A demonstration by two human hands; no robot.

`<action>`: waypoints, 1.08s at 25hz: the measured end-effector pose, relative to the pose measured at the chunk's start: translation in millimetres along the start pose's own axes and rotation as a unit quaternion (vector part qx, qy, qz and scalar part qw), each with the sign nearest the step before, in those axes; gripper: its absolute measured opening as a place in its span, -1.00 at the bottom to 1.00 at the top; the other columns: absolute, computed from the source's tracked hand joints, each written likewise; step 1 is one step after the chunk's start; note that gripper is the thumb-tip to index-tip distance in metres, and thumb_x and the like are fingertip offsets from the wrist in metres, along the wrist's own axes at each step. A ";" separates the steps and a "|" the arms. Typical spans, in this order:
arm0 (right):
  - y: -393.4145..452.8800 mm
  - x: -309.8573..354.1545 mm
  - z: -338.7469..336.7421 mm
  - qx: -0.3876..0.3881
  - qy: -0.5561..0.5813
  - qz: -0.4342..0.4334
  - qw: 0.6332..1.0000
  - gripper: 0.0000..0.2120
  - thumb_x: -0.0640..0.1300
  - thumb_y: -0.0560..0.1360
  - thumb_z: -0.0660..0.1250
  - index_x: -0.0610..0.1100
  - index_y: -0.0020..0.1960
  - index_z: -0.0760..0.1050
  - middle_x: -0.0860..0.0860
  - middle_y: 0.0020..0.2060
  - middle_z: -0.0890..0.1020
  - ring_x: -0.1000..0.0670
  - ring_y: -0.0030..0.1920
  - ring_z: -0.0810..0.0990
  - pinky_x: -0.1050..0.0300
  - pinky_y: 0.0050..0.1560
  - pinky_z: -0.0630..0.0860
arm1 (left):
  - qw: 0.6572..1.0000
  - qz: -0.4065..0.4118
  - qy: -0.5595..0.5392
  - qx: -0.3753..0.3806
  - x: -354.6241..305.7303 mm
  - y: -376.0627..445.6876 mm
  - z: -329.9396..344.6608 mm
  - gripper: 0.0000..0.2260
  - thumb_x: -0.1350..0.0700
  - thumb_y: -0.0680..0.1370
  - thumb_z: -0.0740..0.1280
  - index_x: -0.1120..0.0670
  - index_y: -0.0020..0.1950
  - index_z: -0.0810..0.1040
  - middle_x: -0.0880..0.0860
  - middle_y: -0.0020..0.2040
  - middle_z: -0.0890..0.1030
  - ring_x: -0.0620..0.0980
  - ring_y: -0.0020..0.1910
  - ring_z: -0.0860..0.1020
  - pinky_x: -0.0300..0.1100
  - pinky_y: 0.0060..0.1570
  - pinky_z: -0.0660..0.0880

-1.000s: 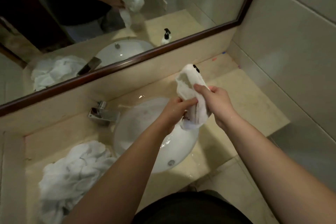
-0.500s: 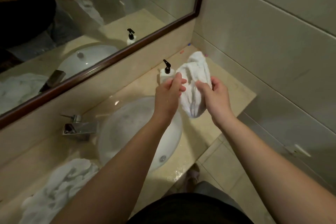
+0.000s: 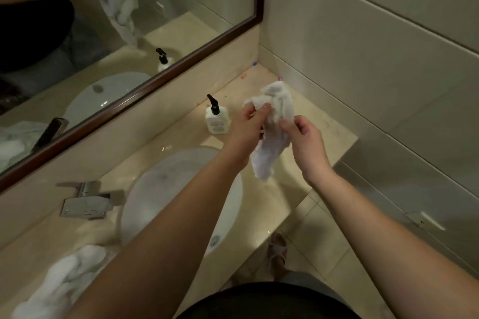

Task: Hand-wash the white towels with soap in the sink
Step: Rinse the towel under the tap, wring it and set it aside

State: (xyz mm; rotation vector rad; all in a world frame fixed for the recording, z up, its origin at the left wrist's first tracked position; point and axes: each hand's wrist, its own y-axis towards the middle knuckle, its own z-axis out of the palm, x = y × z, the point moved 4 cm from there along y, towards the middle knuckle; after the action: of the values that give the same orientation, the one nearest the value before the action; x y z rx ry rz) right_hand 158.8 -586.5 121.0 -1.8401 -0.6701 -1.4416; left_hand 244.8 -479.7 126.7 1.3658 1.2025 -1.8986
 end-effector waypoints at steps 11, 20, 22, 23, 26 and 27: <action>83.2 26.2 -38.0 0.083 0.032 0.016 0.996 -0.83 -0.12 0.52 0.35 -0.20 0.01 0.62 -0.10 -0.12 0.71 -0.06 -0.09 0.68 0.07 -0.06 0.59 | 0.995 -0.005 -0.059 -0.084 -3.4 35.6 46.1 -0.88 0.18 0.59 0.33 0.11 0.04 0.66 0.13 -0.01 0.71 0.10 0.01 0.65 -0.01 0.08 0.56; 89.8 18.4 -39.8 0.077 -0.002 0.032 0.997 -0.69 0.03 0.49 0.45 -0.21 0.05 0.61 -0.09 -0.10 0.70 -0.02 -0.08 0.68 0.06 -0.05 0.60 | 0.992 -0.047 -0.090 -0.071 -0.4 51.3 45.1 -0.64 -0.09 0.58 0.30 0.17 0.13 0.64 0.08 0.06 0.70 0.04 0.10 0.65 -0.07 0.15 0.55; 91.7 19.2 -40.8 0.064 -0.028 0.016 0.997 -0.70 0.06 0.44 0.50 -0.12 0.01 0.56 0.04 -0.14 0.67 0.10 -0.15 0.65 0.22 -0.17 0.55 | 0.980 -0.066 -0.184 -0.028 0.4 49.3 48.6 -0.57 -0.04 0.65 0.10 0.24 0.15 0.61 0.16 0.13 0.66 0.08 0.14 0.63 -0.06 0.20 0.53; 93.6 19.6 -41.5 0.059 -0.038 0.008 0.998 -0.76 0.05 0.46 0.48 -0.10 -0.05 0.53 0.07 -0.19 0.64 0.12 -0.20 0.62 0.25 -0.22 0.50 | 0.975 -0.066 -0.212 -0.015 1.4 50.4 46.1 -0.59 0.02 0.67 0.05 0.25 0.12 0.59 0.17 0.10 0.65 0.09 0.13 0.62 -0.05 0.19 0.53; 99.3 18.5 -46.1 0.046 -0.079 0.002 0.996 -0.78 0.00 0.54 0.35 -0.13 -0.16 0.50 0.06 -0.29 0.54 0.11 -0.30 0.49 0.21 -0.28 0.40 | 0.974 -0.082 -0.213 0.003 7.6 57.4 36.1 -0.64 0.05 0.69 0.09 0.23 0.18 0.59 0.14 0.08 0.68 0.07 0.12 0.62 -0.03 0.18 0.50; 102.4 16.1 -47.9 0.048 -0.085 0.012 0.995 -0.77 -0.01 0.56 0.32 -0.17 -0.12 0.53 0.02 -0.27 0.54 0.07 -0.27 0.48 0.18 -0.26 0.40 | 0.975 -0.095 -0.199 0.006 10.2 58.6 33.6 -0.65 0.02 0.69 0.12 0.22 0.22 0.58 0.12 0.10 0.68 0.06 0.13 0.62 -0.03 0.19 0.49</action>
State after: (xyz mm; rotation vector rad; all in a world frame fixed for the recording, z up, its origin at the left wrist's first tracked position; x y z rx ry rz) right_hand 210.7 -688.3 122.2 -1.9029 -0.7839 -1.2261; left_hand 271.8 -536.2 99.4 0.8376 1.1470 -2.1821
